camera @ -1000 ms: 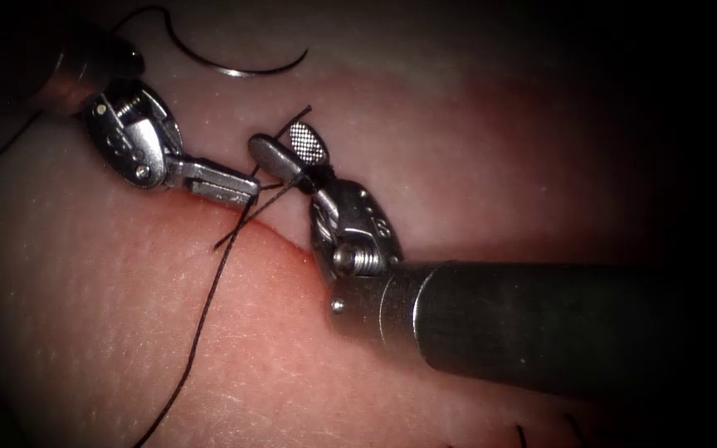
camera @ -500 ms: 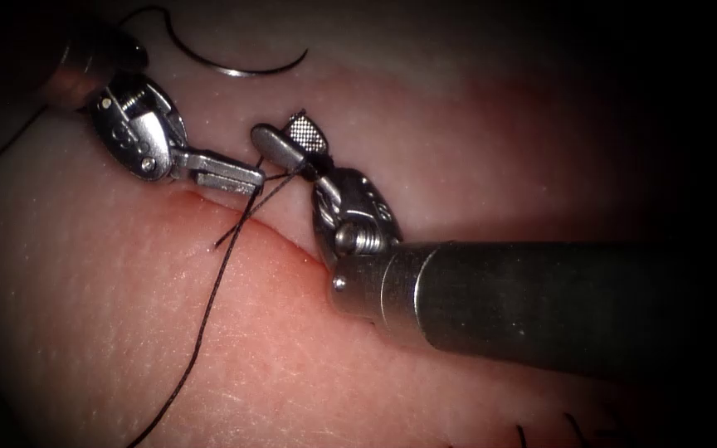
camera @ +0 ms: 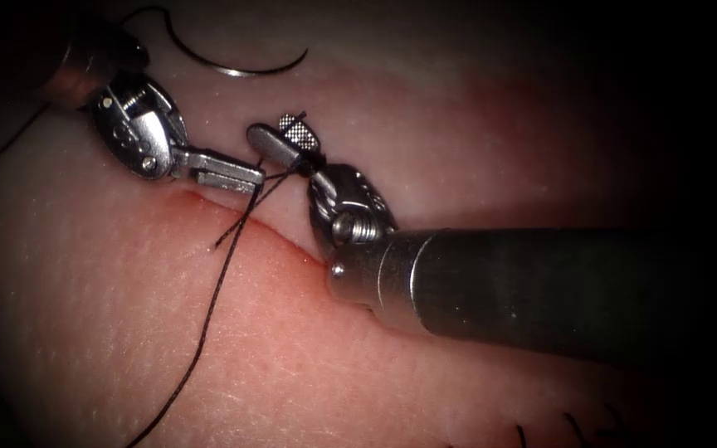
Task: Wound Closure
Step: Grab the short tail with the right gripper
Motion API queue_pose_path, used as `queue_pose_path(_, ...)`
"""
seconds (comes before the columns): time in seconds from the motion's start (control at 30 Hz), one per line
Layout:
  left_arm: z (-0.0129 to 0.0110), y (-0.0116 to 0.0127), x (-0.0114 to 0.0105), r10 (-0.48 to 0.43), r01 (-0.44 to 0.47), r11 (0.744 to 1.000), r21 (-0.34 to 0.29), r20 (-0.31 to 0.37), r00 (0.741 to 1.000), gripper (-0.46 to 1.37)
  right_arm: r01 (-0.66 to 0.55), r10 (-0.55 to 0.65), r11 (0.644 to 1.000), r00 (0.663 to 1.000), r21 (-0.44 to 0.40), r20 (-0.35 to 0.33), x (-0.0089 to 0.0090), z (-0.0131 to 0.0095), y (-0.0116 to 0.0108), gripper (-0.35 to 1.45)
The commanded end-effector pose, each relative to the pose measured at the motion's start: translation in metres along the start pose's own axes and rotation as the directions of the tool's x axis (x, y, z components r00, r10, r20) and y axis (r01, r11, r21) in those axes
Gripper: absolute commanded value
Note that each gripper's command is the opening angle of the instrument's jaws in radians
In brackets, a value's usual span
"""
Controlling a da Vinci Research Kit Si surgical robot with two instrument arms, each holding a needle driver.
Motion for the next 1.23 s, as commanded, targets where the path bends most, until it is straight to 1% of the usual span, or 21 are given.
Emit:
queue_pose_path(0.03, 0.0, 0.0001, 0.0, 0.0, 0.0, 1.0, -0.006, 0.001, 1.0, -0.35, 0.004, -0.004, 1.0, 1.0, 0.006, 0.003, 0.0005, -0.0001, -0.0003, -0.35)
queue_pose_path(0.1, 0.0, 0.0001, -0.0001, 0.001, -0.001, 1.0, -0.006, 0.001, 1.0, -0.35, -0.001, 0.001, 1.0, 1.0, -0.004, -0.018, 0.0011, -0.0001, -0.0009, -0.35)
queue_pose_path(0.2, 0.0, 0.0002, -0.0001, -0.004, 0.004, 1.0, -0.007, 0.001, 1.0, -0.35, -0.004, 0.004, 1.0, 1.0, -0.008, -0.022, 0.0014, -0.0002, -0.0015, -0.35)
queue_pose_path(0.9, 0.0, 0.0003, -0.0002, -0.002, 0.002, 1.0, -0.007, 0.001, 1.0, -0.35, 0.017, -0.017, 1.0, 1.0, 0.015, 0.0, 0.0007, -0.0004, -0.0024, -0.35)
queue_pose_path(1.23, 0.0, 0.0003, -0.0002, -0.002, 0.002, 1.0, -0.007, 0.001, 1.0, -0.35, 0.025, -0.025, 0.999, 1.0, 0.024, -0.009, 0.0009, -0.0006, -0.003, -0.35)
